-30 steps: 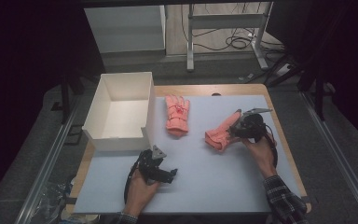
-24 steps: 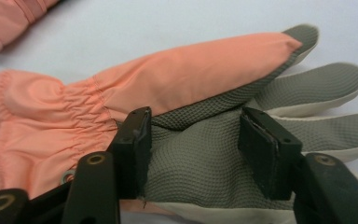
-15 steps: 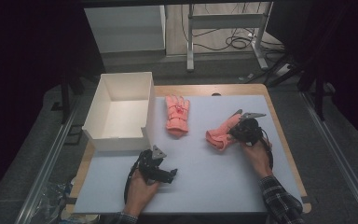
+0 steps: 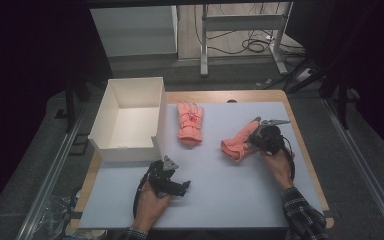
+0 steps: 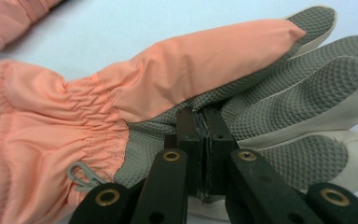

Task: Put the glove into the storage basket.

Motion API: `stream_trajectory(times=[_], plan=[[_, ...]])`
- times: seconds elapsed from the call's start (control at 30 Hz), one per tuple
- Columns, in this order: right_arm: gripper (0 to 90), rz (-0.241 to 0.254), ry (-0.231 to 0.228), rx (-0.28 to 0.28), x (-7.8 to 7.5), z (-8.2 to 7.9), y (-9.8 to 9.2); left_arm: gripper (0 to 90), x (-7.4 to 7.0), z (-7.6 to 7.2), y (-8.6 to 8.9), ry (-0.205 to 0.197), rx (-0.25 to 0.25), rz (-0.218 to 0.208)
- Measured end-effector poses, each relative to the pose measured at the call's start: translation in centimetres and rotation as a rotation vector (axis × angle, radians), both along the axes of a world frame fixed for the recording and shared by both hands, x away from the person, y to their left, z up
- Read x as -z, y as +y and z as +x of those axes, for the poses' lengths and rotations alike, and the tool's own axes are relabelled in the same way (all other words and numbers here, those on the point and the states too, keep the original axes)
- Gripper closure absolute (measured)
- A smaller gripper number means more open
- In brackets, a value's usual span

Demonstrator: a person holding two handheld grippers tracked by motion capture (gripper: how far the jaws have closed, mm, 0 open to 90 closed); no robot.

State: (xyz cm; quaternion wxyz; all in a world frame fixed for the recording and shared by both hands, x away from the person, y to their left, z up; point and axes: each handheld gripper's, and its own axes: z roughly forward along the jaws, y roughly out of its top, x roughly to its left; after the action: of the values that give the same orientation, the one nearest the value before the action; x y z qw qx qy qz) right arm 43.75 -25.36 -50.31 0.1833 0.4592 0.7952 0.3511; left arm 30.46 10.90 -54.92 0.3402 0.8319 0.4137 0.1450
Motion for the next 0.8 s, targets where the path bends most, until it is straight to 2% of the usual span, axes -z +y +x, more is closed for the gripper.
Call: stream_trajectory(times=[0.1, 0.47, 0.57, 0.8], plan=[[87.7, -0.003, -0.012, -0.012, -0.3, -0.1, -0.1, 0.0, 0.0, 0.0, 0.0, 0.0, 0.0, 0.0], [87.9, 0.05, -0.036, -0.088, -2.4, -1.1, -0.8, 0.0, 0.0, 0.0, 0.0, 0.0, 0.001, 0.0], [87.9, 0.056, -0.043, -0.136, -3.0, -1.5, -0.7, 0.0, 0.0, 0.0, 0.0, 0.0, 0.0, 0.001], [87.9, 0.093, -0.007, -0.262, -3.6, -2.1, -0.3, 0.0, 0.0, 0.0, 0.0, -0.002, 0.003, 0.003]])
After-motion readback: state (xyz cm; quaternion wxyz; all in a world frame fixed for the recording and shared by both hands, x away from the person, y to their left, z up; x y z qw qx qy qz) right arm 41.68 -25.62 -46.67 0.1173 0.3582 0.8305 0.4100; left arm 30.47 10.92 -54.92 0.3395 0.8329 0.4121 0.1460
